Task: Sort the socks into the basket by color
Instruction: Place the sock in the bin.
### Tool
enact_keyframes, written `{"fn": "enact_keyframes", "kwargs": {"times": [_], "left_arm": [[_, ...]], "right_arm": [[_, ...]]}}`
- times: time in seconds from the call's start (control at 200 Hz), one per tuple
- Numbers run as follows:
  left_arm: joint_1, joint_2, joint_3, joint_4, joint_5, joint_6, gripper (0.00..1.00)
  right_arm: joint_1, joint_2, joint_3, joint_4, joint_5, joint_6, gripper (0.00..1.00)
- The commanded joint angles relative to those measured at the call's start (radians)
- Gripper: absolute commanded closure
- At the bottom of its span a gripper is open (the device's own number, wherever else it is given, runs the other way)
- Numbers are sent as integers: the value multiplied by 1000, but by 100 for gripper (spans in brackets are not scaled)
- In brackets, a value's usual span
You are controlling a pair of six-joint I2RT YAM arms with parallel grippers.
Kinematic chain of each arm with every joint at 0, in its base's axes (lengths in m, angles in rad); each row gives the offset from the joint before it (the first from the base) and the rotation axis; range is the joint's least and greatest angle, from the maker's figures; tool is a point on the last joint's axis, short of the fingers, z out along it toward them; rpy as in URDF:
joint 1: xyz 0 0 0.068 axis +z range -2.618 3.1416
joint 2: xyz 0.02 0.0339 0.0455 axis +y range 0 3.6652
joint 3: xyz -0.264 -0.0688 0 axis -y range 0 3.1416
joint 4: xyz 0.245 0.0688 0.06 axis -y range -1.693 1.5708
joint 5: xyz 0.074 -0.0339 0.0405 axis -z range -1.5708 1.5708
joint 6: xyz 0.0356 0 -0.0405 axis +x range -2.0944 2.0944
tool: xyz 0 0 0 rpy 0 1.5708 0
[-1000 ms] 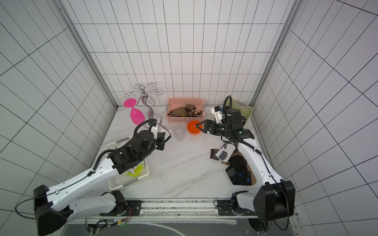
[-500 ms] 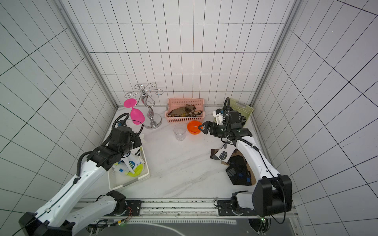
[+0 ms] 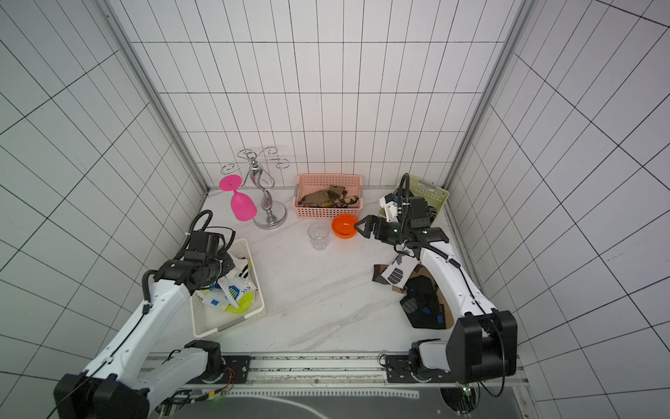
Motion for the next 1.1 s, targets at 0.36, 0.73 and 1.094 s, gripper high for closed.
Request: {"fn": "enact_keyframes", "kwargs": {"times": [0.36, 0.73, 1.094], "left_arm": [[31, -51, -8, -72, 45, -55, 48], [31, -180, 48, -111, 41, -51, 46], [31, 84, -8, 75, 133, -74, 59]], "right_arm": [[-18, 15, -77, -1, -6, -27, 1], [-17, 23, -83, 15, -23, -14, 1], [-18, -8, -92, 14, -1, -15, 1]]}}
